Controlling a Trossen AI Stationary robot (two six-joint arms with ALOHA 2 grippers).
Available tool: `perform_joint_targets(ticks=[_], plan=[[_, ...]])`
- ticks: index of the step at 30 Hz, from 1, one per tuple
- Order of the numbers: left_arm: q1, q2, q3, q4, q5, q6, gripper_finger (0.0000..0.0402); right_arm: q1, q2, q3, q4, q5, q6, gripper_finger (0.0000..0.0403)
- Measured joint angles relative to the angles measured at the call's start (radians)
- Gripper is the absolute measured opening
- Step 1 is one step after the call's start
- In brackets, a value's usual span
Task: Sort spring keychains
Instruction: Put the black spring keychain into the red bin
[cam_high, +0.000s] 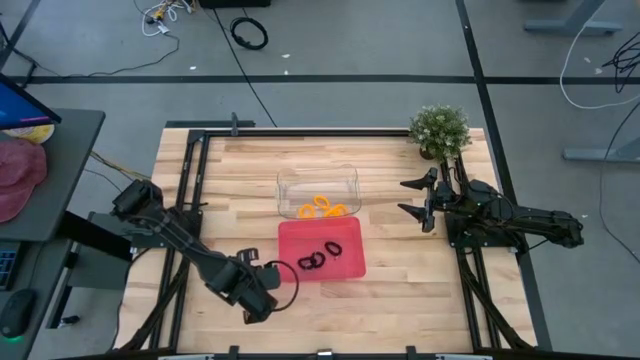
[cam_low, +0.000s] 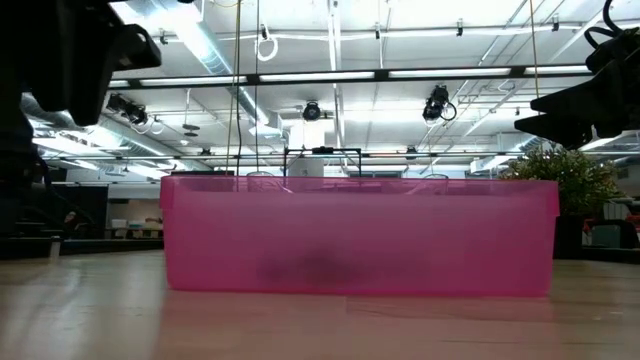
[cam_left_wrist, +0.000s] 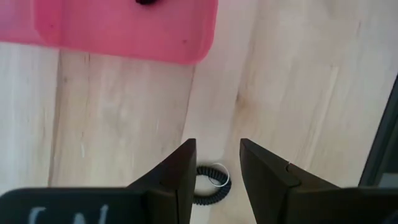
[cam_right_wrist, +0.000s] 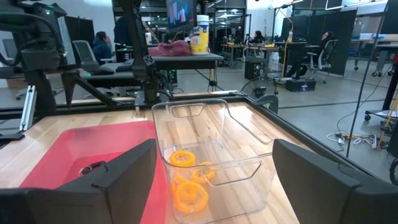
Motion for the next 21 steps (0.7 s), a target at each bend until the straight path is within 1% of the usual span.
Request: perform_joint_targets(ticks=[10,21], plan=[[-0.04,0.0,0.0,-0.002,-0.018,-0.135,0.0126,0.0,0.0,0.0,0.0,0.0,0.0,0.0324],[-0.115,0.001,-0.001,-0.069,-0.058,-0.39,0.0126,0.0,0.0,0.0,0.0,0.0,0.0,0.0324]])
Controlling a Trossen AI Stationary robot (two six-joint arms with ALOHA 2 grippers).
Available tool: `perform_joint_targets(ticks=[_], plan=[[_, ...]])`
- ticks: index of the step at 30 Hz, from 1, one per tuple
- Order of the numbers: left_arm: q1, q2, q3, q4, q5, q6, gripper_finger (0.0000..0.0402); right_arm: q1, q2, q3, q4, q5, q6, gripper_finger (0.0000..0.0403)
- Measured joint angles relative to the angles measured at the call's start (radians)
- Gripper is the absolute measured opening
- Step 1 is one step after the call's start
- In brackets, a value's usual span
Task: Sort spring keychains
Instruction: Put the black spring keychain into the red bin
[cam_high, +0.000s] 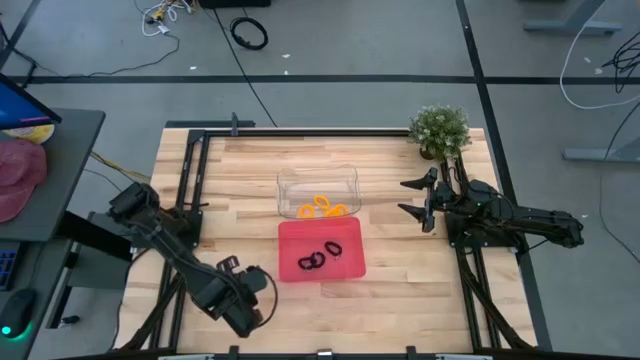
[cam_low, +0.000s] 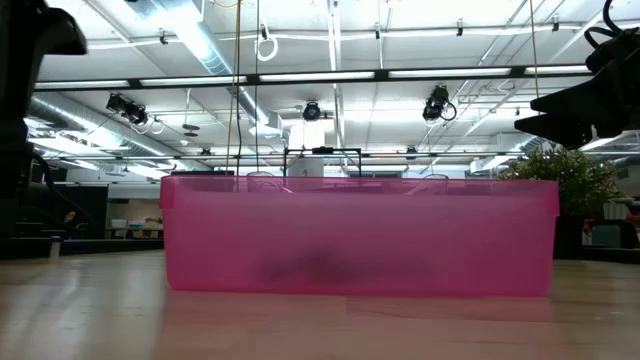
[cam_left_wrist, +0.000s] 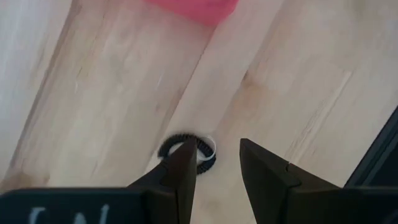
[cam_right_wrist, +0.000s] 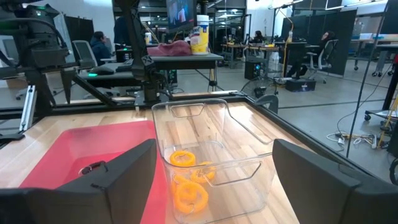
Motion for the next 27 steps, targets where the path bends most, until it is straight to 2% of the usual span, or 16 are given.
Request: perform_joint_targets(ticks=[14,27], plan=[[-0.106,0.001,0.0,-0.054,-0.034,-0.367,0.0126,0.0,0.0,0.0,0.0,0.0,0.0,0.0324],[-0.136,0.009,0.0,-0.129,-0.045,-0.574,0.0126,0.0,0.0,0.0,0.0,0.0,0.0,0.0324]])
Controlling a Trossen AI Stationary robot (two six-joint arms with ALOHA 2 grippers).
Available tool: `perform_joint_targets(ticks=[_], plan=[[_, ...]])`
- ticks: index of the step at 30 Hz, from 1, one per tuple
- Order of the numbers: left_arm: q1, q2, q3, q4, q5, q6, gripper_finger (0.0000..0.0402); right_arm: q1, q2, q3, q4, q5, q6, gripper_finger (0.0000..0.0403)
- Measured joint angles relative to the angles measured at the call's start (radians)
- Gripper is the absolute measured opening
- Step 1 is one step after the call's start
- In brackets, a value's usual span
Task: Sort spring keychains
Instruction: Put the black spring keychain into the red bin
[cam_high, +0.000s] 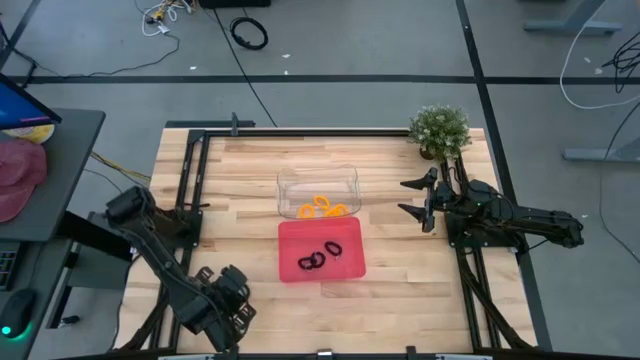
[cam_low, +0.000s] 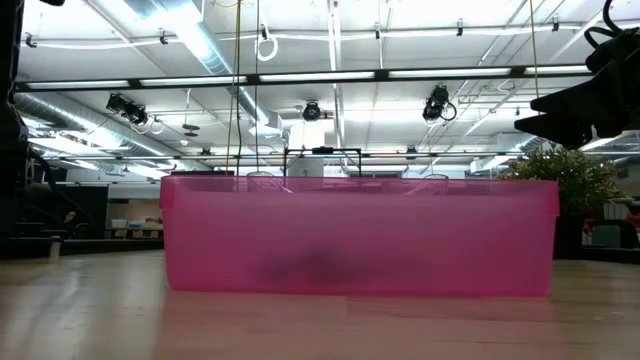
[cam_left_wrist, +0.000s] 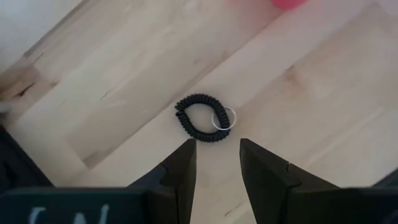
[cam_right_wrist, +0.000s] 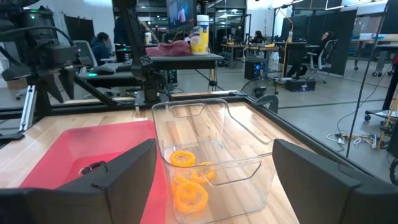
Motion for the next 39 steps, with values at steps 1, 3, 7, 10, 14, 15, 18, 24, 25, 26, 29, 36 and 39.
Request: perform_joint_targets(ticks=[1,3,7,10,14,15,18,24,25,26,29,36,39], plan=[[0.0,0.004,0.0,-0.009,0.0,-0.008,0.0126,0.0,0.0,0.0,0.0,0.0,0.0,0.0324],[0.001,0.014,0.0,-0.023,0.007,-0.022,0.0126,0.0,0.0,0.0,0.0,0.0,0.0,0.0324],[0.002,0.048,0.0,-0.033,0.019,-0.005,0.0126,0.0,0.0,0.0,0.0,0.0,0.0,0.0324],[0.007,0.068,0.0,-0.033,0.022,0.034,0.0126,0.0,0.0,0.0,0.0,0.0,0.0,0.0324],[0.032,0.083,0.0,-0.038,0.033,0.082,0.0126,0.0,0.0,0.0,0.0,0.0,0.0,0.0324],[0.041,0.085,0.0,-0.04,0.033,0.094,0.0126,0.0,0.0,0.0,0.0,0.0,0.0,0.0324],[0.067,0.088,0.0,-0.039,0.032,0.115,0.0126,0.0,0.0,0.0,0.0,0.0,0.0,0.0324],[0.094,0.088,-0.056,-0.027,0.038,0.14,0.0126,0.0,0.0,0.0,0.0,0.0,0.0,0.0324],[0.094,0.088,-0.076,-0.014,0.054,0.141,0.0126,0.0,0.0,0.0,0.0,0.0,0.0,0.0324],[0.097,0.088,-0.098,-0.004,0.078,0.139,0.0126,0.0,0.0,0.0,0.0,0.0,0.0,0.0324],[0.105,0.087,-0.166,0.051,0.163,0.133,0.0126,0.0,0.0,0.0,0.0,0.0,0.0,0.0324],[0.155,0.077,-0.283,0.274,0.229,0.212,0.0126,0.0,0.0,0.0,0.001,0.0,0.0,0.0324],[0.183,0.084,-0.294,0.298,0.232,0.223,0.0126,0.0,0.0,0.0,0.0,0.0,0.0,0.0324]])
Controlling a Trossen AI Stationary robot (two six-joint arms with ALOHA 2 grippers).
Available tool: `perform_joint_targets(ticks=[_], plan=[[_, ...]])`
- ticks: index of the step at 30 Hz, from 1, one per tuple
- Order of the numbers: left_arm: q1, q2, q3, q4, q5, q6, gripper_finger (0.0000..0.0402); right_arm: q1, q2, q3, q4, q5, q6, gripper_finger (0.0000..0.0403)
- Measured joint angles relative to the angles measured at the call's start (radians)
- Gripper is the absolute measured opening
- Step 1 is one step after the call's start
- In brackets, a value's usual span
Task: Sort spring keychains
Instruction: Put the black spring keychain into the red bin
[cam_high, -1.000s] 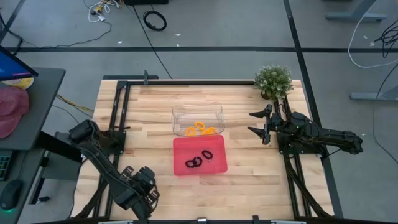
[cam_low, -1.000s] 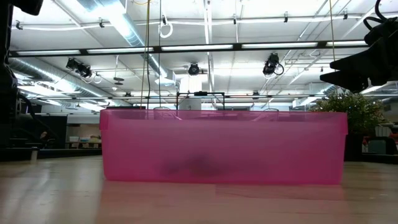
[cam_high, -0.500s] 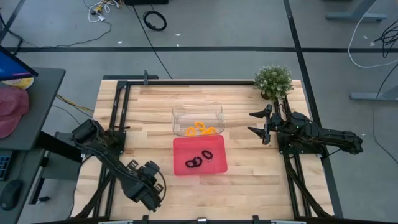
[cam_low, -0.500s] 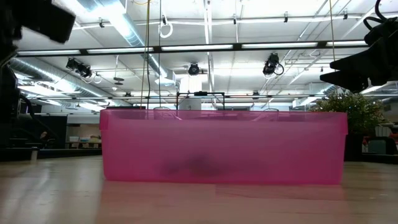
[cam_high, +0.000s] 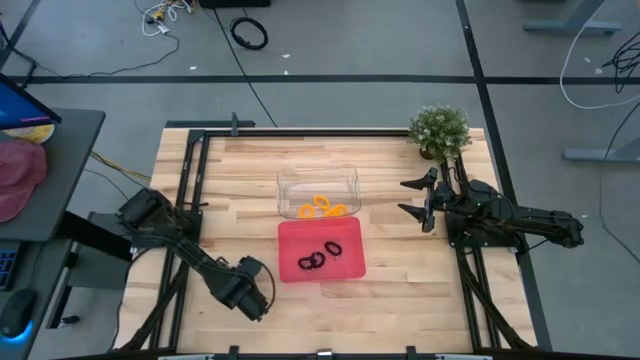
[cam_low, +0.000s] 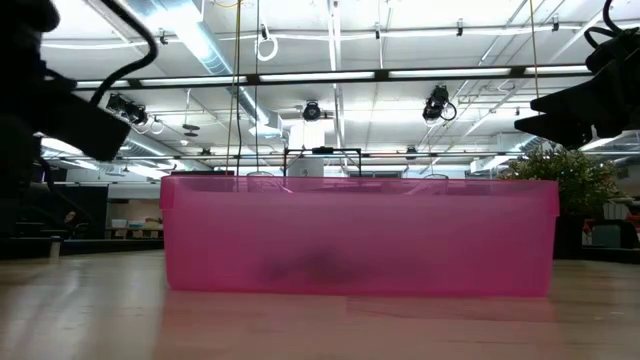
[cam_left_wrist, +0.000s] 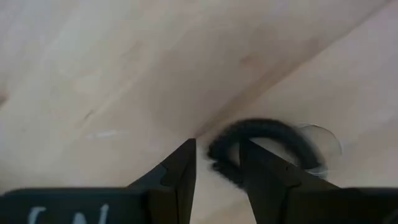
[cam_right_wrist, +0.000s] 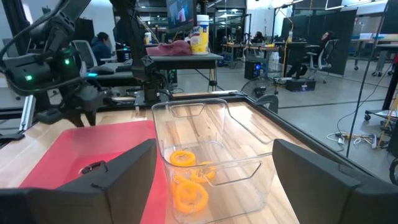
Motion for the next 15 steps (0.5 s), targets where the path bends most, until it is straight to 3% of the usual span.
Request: perform_joint_targets(ticks=[15], plan=[[0.028,0.0,-0.002,0.028,-0.029,0.061,0.0126,0.0,0.0,0.0,0.0,0.0,0.0,0.0324]])
